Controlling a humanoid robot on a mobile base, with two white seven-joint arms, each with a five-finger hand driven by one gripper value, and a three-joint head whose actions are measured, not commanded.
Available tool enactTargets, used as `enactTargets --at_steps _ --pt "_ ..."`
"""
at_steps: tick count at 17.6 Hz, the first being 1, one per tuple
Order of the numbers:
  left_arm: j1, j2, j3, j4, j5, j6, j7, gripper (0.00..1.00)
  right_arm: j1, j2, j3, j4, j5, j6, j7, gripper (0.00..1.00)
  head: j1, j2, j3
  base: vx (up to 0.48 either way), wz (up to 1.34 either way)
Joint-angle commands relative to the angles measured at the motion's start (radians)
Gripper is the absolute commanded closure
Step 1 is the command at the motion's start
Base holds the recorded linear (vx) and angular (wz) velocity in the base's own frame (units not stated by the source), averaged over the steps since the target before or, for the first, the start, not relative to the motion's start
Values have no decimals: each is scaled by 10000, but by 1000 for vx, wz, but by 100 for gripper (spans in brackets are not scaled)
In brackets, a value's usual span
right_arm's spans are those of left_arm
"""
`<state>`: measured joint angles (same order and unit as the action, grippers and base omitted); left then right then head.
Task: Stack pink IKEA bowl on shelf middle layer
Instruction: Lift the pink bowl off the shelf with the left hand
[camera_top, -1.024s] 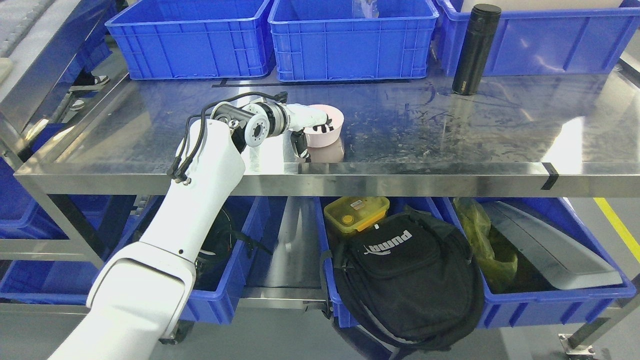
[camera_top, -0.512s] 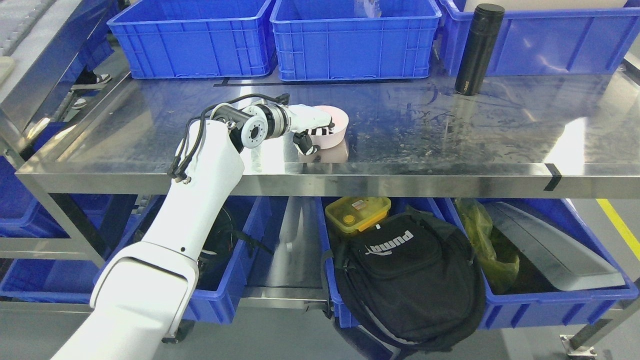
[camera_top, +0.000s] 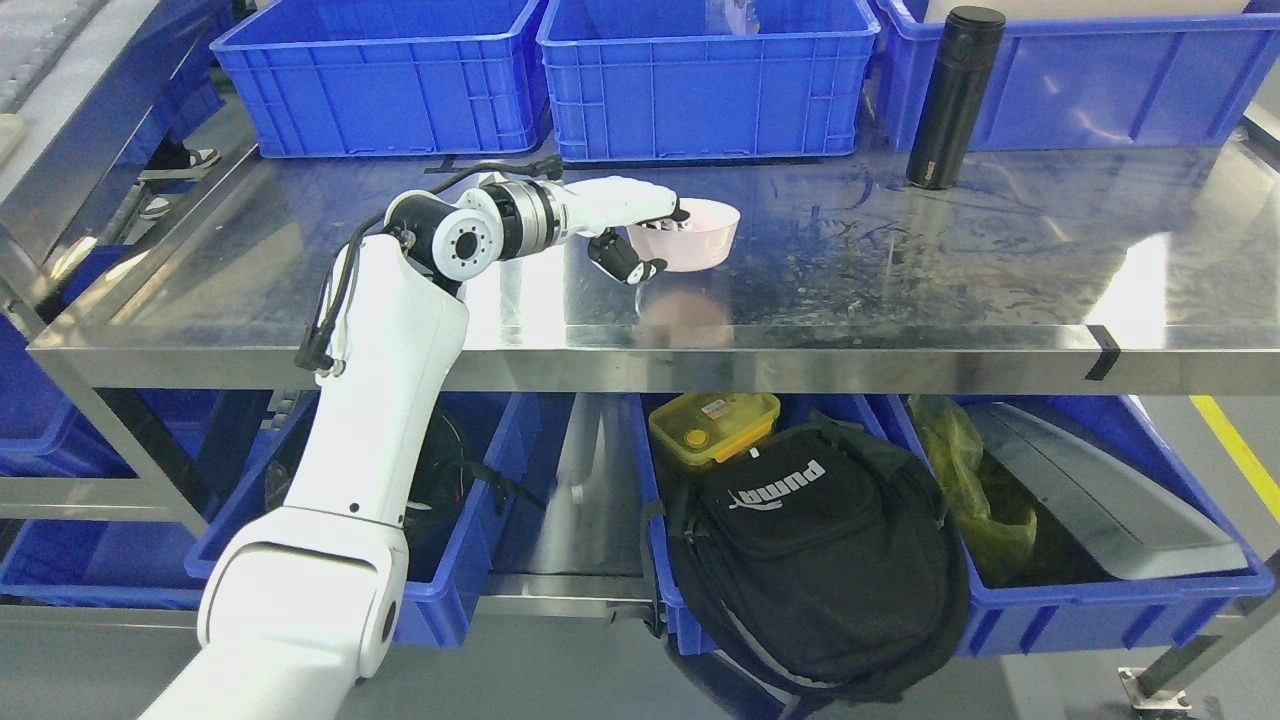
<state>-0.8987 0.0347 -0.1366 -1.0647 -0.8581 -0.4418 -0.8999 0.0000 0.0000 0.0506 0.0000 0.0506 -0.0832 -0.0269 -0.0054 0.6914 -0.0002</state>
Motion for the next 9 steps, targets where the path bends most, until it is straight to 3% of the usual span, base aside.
enactTargets --at_steps 1,4,6,9 --pt "962 -173 2286 -3985 1110 -1483 -281 100 215 -175 0 -175 0 4 8 0 0 0 0 0 0" --pt "1515 -173 2194 -5135 1584 -2131 -281 100 215 -175 0 -175 0 4 8 0 0 0 0 0 0" --pt "2112 -173 1981 -5399 1616 -3436 -251 100 215 -175 0 -175 0 4 8 0 0 0 0 0 0" --pt "3584 -173 1276 -5460 1601 -3436 -37 100 215 -175 0 -175 0 4 8 0 0 1 0 0 0"
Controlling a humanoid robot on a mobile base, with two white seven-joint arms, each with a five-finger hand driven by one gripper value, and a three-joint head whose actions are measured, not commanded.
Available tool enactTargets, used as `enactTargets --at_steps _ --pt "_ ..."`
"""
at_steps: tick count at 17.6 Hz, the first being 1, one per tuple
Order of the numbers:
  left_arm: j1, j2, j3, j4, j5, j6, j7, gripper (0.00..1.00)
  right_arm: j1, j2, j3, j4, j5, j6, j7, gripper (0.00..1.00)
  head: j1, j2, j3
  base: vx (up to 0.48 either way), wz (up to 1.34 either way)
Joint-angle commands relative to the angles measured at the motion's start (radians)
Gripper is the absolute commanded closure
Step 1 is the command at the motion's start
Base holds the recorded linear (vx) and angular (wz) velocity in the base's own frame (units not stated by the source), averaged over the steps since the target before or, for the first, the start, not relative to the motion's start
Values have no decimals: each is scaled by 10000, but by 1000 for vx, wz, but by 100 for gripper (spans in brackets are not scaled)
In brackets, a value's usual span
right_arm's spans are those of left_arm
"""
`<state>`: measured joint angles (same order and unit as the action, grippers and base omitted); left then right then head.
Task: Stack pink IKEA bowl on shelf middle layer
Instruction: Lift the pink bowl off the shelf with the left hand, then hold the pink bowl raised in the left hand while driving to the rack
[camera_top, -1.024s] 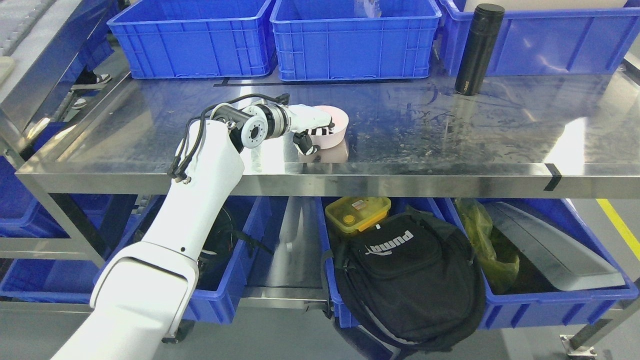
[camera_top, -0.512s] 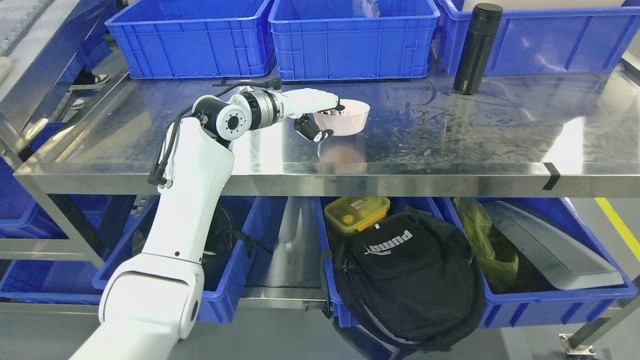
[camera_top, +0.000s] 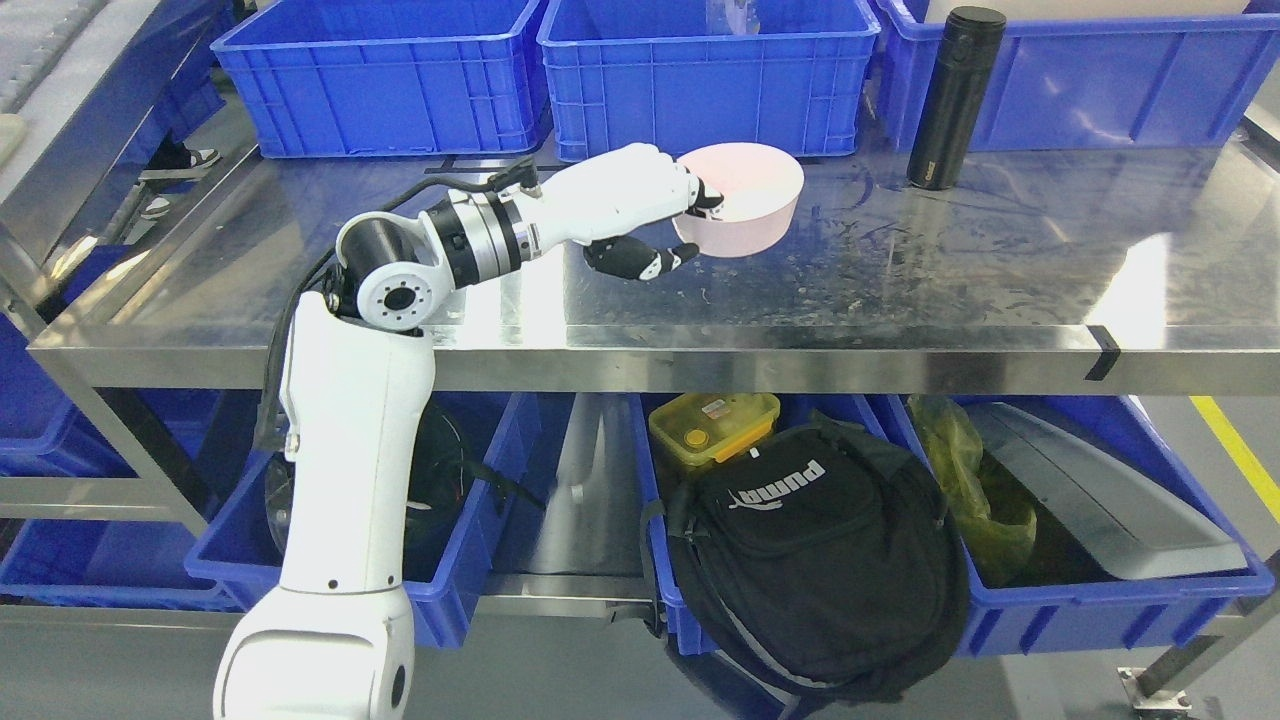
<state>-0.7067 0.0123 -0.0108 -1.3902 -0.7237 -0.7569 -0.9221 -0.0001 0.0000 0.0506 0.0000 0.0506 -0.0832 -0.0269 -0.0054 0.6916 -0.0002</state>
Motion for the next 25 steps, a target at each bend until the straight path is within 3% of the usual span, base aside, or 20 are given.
enactTargets --at_steps 1,11,25 --pt "1728 51 -15 -2235 257 -285 398 100 215 -175 0 -175 0 4 8 0 0 0 0 0 0" --pt "1714 51 690 -2251 227 -285 538 99 215 -175 0 -175 0 4 8 0 0 1 0 0 0" --pt "1806 51 660 -2236 165 -285 523 99 215 -175 0 -175 0 4 8 0 0 1 0 6 82"
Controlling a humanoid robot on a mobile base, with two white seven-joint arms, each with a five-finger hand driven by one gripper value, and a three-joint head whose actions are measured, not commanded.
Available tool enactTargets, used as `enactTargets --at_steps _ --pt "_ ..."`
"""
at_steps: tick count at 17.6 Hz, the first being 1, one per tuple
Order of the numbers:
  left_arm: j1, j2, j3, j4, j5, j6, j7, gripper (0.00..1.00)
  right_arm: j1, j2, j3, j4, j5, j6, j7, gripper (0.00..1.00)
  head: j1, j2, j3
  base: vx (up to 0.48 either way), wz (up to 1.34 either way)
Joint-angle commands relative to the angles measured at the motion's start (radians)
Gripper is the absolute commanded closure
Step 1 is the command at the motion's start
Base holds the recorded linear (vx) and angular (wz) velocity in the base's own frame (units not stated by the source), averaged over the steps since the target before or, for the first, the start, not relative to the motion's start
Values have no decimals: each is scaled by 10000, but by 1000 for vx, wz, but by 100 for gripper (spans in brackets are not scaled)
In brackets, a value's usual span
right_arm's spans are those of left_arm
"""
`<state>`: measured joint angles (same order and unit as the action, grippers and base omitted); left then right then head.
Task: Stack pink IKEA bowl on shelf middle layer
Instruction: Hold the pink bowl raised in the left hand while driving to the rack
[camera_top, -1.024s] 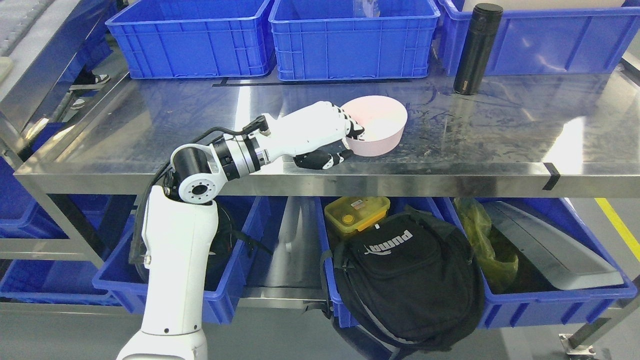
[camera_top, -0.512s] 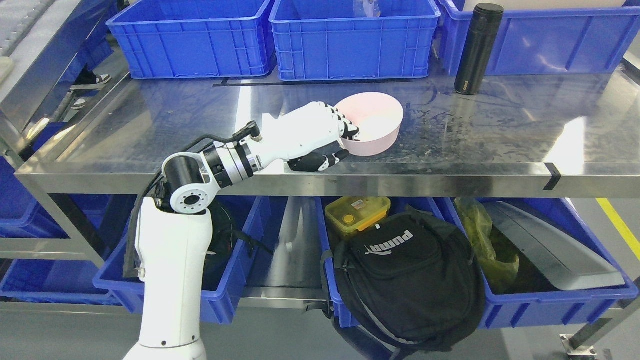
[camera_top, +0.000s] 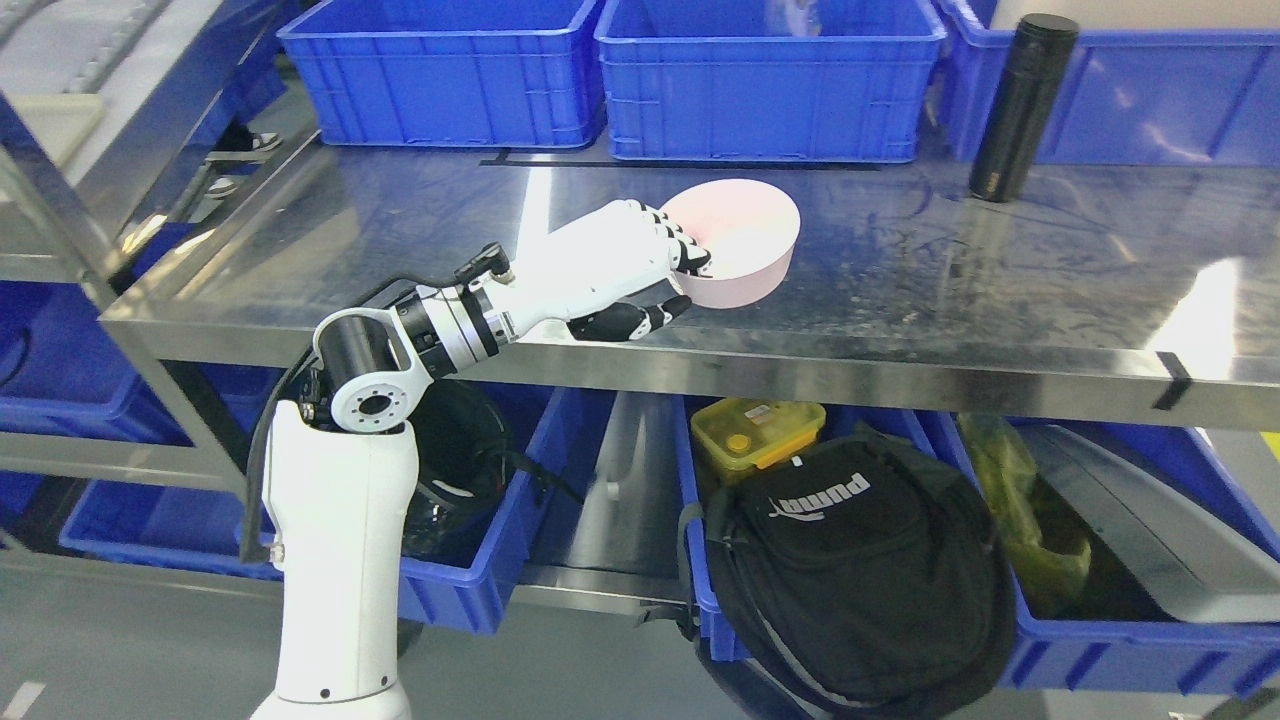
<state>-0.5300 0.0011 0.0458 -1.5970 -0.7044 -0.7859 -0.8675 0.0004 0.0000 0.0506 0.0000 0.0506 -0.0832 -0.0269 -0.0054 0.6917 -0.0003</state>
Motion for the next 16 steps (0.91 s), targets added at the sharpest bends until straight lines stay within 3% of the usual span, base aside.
enactTargets --at_steps 1,5,16 --pt "54 164 94 -167 -27 5 -23 99 211 -175 0 -175 0 4 9 0 0 0 0 35 633" --pt "146 164 109 -167 -43 5 -23 99 211 -175 0 -175 0 4 9 0 0 5 0 54 925" --pt "161 164 109 -167 -58 5 -23 99 211 -175 0 -175 0 4 9 0 0 13 0 8 1405"
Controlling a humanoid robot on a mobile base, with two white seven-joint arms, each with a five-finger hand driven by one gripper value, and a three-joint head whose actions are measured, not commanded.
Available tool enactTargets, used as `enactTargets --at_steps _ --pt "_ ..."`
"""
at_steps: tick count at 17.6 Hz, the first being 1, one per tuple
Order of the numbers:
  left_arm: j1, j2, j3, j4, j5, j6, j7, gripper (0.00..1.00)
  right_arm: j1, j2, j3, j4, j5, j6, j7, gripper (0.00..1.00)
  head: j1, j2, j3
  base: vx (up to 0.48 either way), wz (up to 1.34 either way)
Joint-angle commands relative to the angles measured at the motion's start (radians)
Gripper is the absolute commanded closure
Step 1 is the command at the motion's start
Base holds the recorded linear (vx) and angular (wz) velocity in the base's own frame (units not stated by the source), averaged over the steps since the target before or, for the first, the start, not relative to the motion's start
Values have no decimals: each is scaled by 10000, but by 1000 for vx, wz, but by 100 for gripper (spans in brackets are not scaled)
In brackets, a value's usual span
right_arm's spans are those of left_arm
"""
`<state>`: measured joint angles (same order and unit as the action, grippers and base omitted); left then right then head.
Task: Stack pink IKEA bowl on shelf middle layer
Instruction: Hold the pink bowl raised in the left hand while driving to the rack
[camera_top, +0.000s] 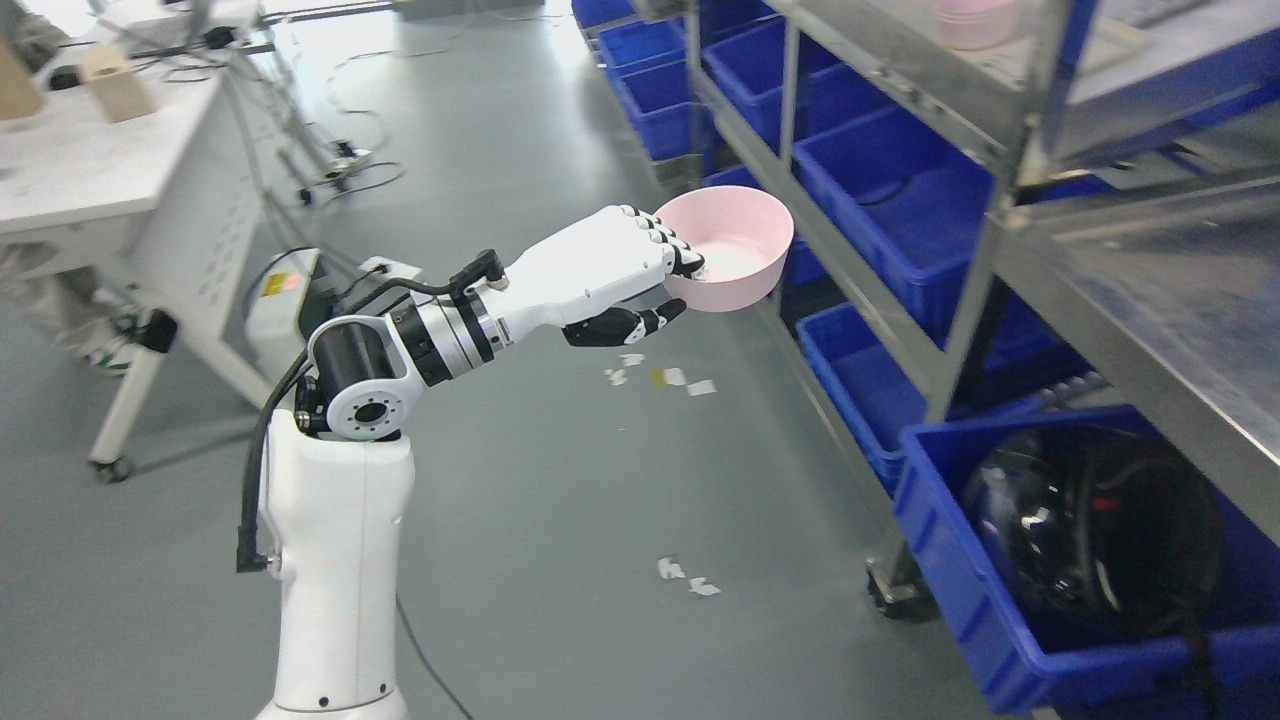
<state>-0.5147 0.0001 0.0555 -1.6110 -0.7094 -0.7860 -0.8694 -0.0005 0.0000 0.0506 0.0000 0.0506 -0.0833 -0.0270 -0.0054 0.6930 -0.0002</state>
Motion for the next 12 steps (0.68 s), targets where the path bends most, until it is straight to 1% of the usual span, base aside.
enactTargets --at_steps 1,5,8,12 --pt "8 173 12 -28 -8 6 -4 99 220 -175 0 -174 0 4 9 0 0 0 0 90 1190" --pt "8 173 -3 -13 -8 6 -4 99 220 -175 0 -174 0 4 9 0 0 1 0 118 773" --pt "8 173 -3 -12 -8 6 -4 98 220 -175 0 -174 0 4 9 0 0 1 0 143 355" --pt "23 173 12 -12 -8 6 -4 98 220 -175 0 -174 0 4 9 0 0 1 0 178 100"
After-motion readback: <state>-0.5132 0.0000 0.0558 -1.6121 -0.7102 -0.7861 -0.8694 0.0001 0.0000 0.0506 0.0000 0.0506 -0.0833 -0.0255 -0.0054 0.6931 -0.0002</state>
